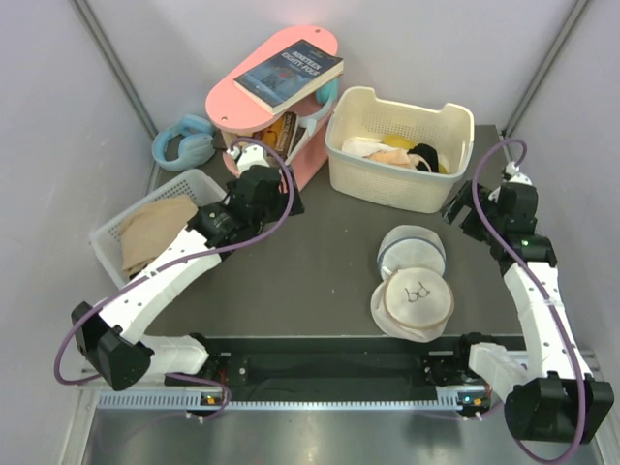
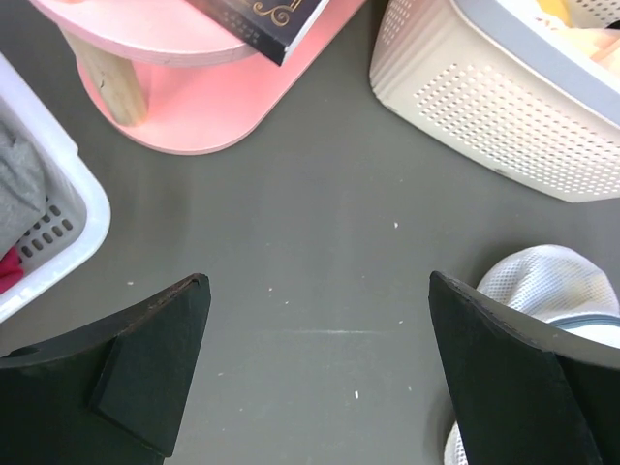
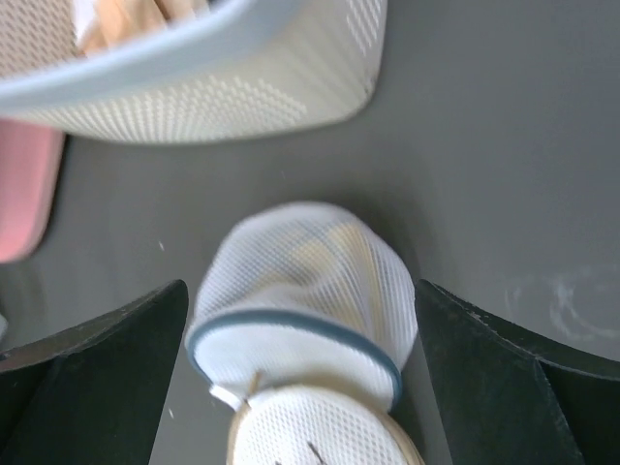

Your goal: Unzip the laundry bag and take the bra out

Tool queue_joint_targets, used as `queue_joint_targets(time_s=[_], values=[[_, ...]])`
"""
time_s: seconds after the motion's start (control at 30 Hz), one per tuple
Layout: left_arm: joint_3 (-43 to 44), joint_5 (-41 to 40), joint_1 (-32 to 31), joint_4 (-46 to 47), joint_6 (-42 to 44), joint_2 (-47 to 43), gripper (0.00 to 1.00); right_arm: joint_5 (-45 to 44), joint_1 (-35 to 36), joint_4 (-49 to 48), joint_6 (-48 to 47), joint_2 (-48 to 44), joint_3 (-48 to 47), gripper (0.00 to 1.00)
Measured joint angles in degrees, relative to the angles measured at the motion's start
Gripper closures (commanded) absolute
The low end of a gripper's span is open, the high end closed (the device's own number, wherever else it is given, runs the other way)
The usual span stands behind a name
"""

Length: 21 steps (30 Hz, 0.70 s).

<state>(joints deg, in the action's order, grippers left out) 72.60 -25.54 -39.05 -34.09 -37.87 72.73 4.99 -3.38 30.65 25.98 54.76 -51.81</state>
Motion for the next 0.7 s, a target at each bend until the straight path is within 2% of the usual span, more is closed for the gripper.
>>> queue_joint_targets(time_s=[0.1, 0.3, 0.4, 0.57, 0.7], values=[[-0.8, 0.1, 0.0, -0.2, 0.0, 0.0, 0.06, 0.7, 0.0, 3.1, -0.5, -0.4, 0.9, 0.0], [-1.6, 1.8, -0.7, -0.6, -0.8, 0.3, 0.07, 2.2, 0.0, 3.0, 0.3, -2.3, 1.1, 0.0], [-1.6, 1.4, -4.0, -0.3, -0.9, 1.6, 0.07, 3.3, 0.0, 2.3, 1.7, -2.1, 1.9, 0.0], [2.1, 5.3, -13.9, 2.1, 0.0, 11.5, 0.1, 4.4, 0.0, 1.8, 3.3, -1.7, 2.3, 0.0], [6.2, 15.5, -18.2, 6.0, 1.0, 22.7, 0.16, 4.3, 0.0, 1.9, 3.9, -2.0, 2.3, 0.0]])
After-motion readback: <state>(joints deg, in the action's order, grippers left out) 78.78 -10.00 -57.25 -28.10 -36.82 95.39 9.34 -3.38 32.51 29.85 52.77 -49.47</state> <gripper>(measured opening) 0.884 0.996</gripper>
